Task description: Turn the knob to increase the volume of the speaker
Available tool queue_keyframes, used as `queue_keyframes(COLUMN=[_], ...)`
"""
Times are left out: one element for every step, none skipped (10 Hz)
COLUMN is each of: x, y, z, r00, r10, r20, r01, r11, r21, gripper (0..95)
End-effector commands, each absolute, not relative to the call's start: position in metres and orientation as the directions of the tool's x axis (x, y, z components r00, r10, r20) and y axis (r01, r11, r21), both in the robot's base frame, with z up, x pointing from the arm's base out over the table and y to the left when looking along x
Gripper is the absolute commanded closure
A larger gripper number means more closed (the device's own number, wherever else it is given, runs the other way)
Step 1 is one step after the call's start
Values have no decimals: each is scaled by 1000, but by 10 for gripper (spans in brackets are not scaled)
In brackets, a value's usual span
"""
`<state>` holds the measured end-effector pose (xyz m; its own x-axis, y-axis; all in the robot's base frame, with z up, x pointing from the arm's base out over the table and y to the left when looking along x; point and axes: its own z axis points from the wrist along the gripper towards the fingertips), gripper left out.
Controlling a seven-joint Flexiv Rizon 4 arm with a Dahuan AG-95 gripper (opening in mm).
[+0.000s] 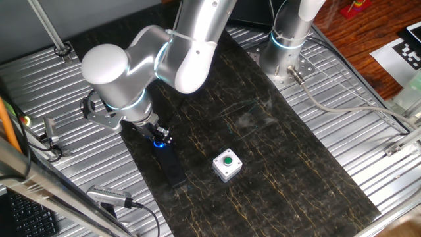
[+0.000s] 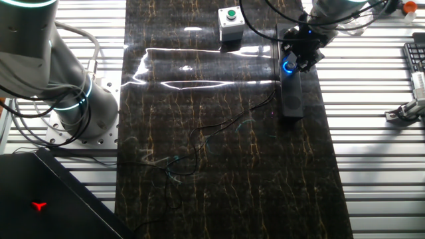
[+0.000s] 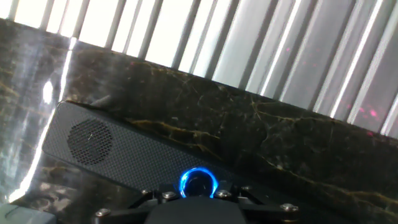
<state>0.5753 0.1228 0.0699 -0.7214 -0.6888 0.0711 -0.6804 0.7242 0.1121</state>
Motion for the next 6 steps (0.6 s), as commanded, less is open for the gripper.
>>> queue_keyframes(x=[574,574,574,574,574,574], y=[123,123,123,123,123,123], z=[68,68,68,68,67,67], r00=[-664,-654,-649,-640,-634,-631], r10=[-745,-753,-757,-765,-770,-772], r20=[69,73,75,78,74,74], r01=[-738,-746,-750,-759,-765,-768], r11=[667,658,654,645,639,635], r21=[106,101,98,91,84,79], gripper=[570,570,570,570,570,570])
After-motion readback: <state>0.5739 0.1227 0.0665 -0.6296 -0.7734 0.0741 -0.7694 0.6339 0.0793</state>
